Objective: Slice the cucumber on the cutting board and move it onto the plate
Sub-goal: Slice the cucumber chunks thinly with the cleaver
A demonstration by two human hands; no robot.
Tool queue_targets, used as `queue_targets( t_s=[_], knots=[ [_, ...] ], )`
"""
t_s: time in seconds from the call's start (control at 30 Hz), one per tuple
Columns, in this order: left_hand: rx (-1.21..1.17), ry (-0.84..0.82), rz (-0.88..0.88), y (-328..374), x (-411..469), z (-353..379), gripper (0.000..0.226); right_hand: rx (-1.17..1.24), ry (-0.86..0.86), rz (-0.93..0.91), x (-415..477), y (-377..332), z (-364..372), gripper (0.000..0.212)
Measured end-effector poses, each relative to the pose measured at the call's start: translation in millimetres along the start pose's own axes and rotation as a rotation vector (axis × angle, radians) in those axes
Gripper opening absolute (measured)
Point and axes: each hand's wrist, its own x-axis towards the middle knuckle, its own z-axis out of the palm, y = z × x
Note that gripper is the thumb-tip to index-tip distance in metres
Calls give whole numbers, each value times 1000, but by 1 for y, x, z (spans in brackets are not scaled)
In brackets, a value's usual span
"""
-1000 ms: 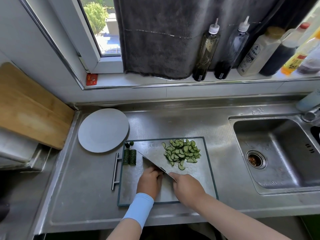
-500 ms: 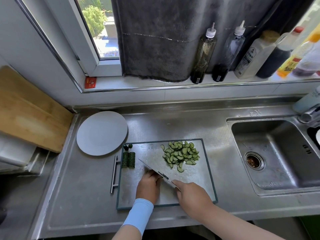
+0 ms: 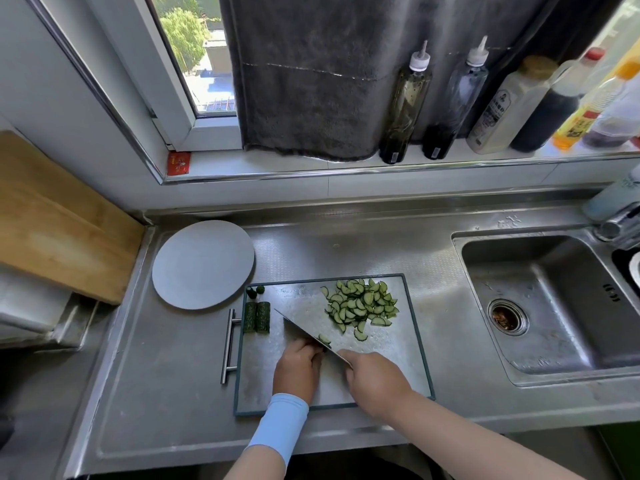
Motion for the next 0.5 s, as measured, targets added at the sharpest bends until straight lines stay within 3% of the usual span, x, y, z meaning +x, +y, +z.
queue_targets(
  t_s=[0.5],
  knots=[
    [-7,22,13,6,-1,-4,21,-75,23,-47,-15,6,1,26]
  ],
)
